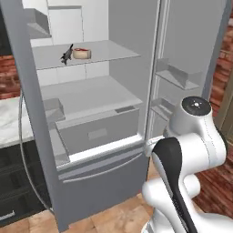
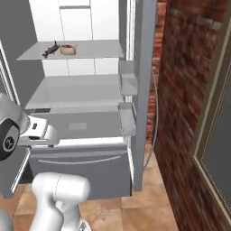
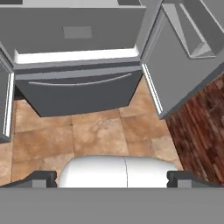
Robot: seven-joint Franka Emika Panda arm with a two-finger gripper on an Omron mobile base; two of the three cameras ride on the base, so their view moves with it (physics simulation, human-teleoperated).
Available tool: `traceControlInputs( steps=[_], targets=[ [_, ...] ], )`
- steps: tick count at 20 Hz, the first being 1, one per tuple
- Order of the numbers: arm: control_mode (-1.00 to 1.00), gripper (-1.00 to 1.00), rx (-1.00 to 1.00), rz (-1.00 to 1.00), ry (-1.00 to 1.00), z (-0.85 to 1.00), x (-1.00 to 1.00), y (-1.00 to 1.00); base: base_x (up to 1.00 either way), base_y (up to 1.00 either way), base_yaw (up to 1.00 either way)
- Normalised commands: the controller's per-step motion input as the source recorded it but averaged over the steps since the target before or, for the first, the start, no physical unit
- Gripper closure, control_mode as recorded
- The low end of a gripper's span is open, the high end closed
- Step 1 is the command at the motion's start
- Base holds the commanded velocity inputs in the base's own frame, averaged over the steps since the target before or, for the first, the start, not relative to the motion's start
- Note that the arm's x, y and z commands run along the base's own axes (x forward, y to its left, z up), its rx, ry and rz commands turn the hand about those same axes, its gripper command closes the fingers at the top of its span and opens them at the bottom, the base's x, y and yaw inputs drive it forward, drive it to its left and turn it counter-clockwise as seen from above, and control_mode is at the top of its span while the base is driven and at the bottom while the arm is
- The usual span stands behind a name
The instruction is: Gather the sweet potato and corn from the fridge and place them on a tray on the dining counter. Then gather the fish and steak from the fridge and place them on the other tray.
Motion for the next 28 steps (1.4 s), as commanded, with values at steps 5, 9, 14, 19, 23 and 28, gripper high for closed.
traceControlInputs(
  steps=[5,9,14,19,23,28],
  targets=[
    [1.00,-1.00,0.00,0.00,0.00,0.00,0.00,0.00,0.72,-0.24,0.35],
    [1.00,-1.00,0.00,0.00,0.00,0.00,0.00,0.00,0.42,-0.05,0.12],
    [1.00,-1.00,0.00,0.00,0.00,0.00,0.00,0.00,0.36,-0.01,0.00],
    [1.00,-1.00,0.00,0.00,0.00,0.00,0.00,0.00,0.52,0.00,0.04],
    [1.00,-1.00,0.00,0.00,0.00,0.00,0.00,0.00,0.57,-0.01,0.15],
    [1.00,-1.00,0.00,0.00,0.00,0.00,0.00,0.00,0.56,-0.10,0.21]
  ],
)
